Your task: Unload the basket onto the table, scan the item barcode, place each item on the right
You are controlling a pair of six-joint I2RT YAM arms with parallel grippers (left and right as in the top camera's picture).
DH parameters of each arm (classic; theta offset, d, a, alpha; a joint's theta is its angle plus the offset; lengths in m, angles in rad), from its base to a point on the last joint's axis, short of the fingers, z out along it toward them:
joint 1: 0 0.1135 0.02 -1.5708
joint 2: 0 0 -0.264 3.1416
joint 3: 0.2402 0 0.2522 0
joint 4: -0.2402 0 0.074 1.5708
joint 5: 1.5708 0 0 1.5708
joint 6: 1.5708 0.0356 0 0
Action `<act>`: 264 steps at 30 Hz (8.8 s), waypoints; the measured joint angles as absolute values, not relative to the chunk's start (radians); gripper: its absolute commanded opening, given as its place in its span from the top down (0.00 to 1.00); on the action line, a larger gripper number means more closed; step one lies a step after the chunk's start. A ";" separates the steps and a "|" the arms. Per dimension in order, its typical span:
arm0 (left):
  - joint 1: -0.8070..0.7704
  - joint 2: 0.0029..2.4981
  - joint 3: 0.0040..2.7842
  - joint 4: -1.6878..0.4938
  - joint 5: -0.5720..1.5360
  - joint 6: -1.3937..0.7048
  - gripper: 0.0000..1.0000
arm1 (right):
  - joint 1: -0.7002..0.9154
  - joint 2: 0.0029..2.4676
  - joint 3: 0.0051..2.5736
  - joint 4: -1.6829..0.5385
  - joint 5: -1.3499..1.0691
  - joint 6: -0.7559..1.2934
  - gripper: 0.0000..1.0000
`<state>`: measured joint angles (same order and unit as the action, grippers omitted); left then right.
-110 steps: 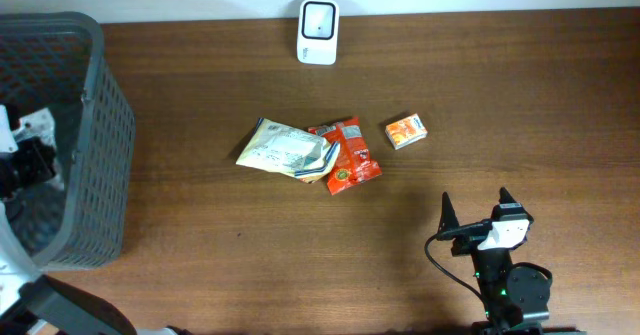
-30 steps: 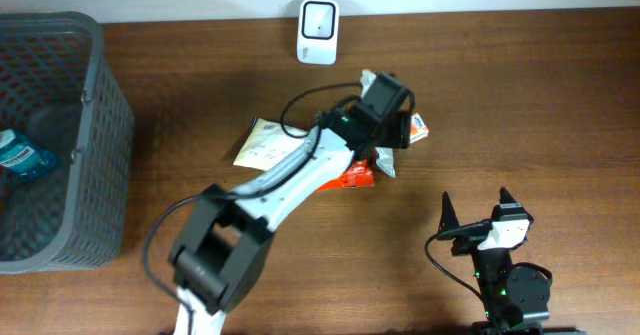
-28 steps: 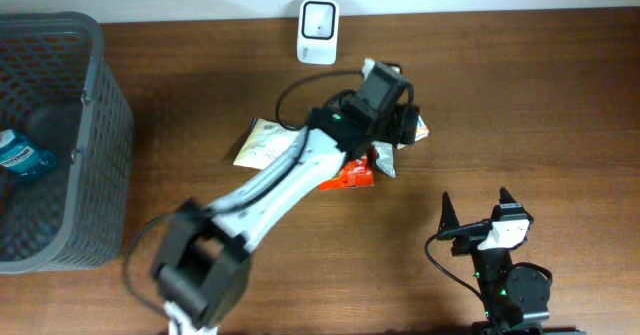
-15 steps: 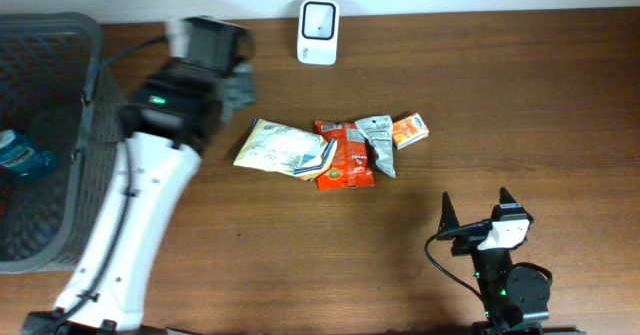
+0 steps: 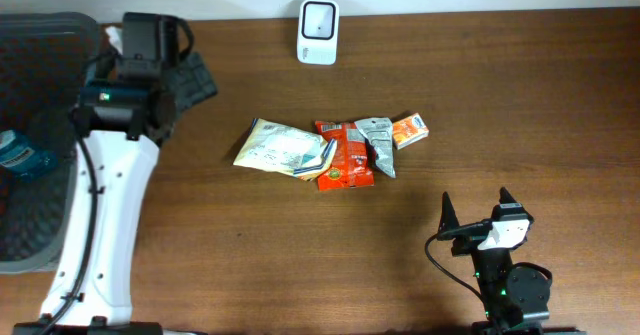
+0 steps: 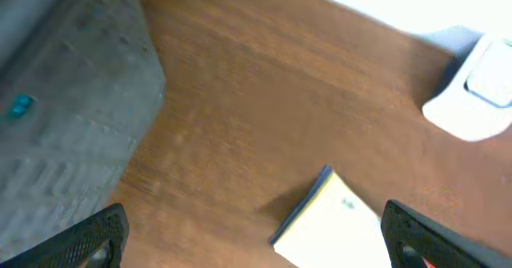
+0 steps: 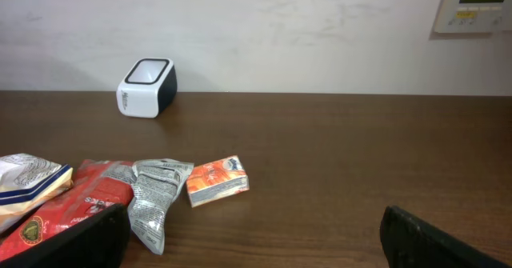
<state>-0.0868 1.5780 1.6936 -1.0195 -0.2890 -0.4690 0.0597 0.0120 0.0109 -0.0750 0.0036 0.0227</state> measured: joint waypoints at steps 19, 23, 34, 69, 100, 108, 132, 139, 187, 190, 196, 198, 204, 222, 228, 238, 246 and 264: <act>0.332 1.663 1.718 -0.797 -0.533 -0.469 0.01 | 0.060 0.012 0.011 -0.075 0.003 0.022 0.01; 0.422 1.724 1.718 -0.796 -0.585 -0.469 0.01 | 0.060 0.012 0.011 -0.075 0.003 0.022 0.01; 0.526 1.841 1.719 -0.768 -0.546 -0.451 0.02 | 0.060 0.012 0.011 -0.075 0.003 0.022 0.01; 0.664 1.988 1.720 -0.592 -0.190 -0.168 0.67 | 0.060 0.012 0.011 -0.075 0.003 0.022 0.01; 0.664 1.669 1.724 -0.568 0.099 -0.237 0.83 | 0.060 0.012 0.011 -0.075 0.003 0.022 0.01; 0.632 1.526 1.724 -0.532 0.340 -0.371 0.83 | 0.060 0.012 0.011 -0.075 0.003 0.023 0.01; -0.154 1.633 1.724 -0.586 0.145 -0.378 0.78 | 0.060 0.012 0.011 -0.075 0.003 0.022 0.02; -0.157 1.878 1.724 -0.479 -0.035 -0.349 0.76 | 0.060 0.012 0.011 -0.075 0.003 0.023 0.01; -0.151 1.562 1.759 -1.094 0.360 -0.265 0.01 | 0.060 0.014 0.011 -0.075 0.003 0.022 0.01; -0.175 1.562 1.758 -1.142 0.322 -0.265 0.01 | 0.060 0.014 0.011 -0.075 0.003 0.022 0.01; -0.247 1.562 1.758 -1.198 0.175 -0.265 0.01 | 0.060 0.014 0.011 -0.075 0.003 0.022 0.01; -0.253 1.562 1.758 -1.221 0.155 -0.265 0.01 | 0.060 0.014 0.011 -0.075 0.003 0.023 0.01; -0.304 1.562 1.758 -1.262 0.141 -0.265 0.01 | 0.060 0.014 0.011 -0.075 0.003 0.023 0.01; -0.381 1.562 1.757 -1.272 0.138 -0.265 0.01 | 0.060 0.014 0.011 -0.075 0.003 0.022 0.01; -0.381 1.562 1.677 -1.253 0.138 -0.265 0.01 | 0.060 0.014 0.011 -0.075 0.003 0.022 0.01; -0.352 1.567 1.676 -1.221 -0.124 -0.385 0.01 | 0.060 0.014 0.011 -0.075 0.003 0.022 0.01; -0.326 1.605 1.674 -1.206 -0.187 -0.465 0.01 | 0.060 0.014 0.011 0.001 -0.110 0.108 0.01; -0.326 1.711 1.671 -1.192 -0.218 -0.466 0.01 | 0.060 0.594 0.582 -0.240 -0.319 0.332 0.02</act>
<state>-0.3260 1.7111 1.6714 -1.1919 -0.2180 -0.4660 0.0597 0.5941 0.5816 -0.2398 -0.3191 0.3325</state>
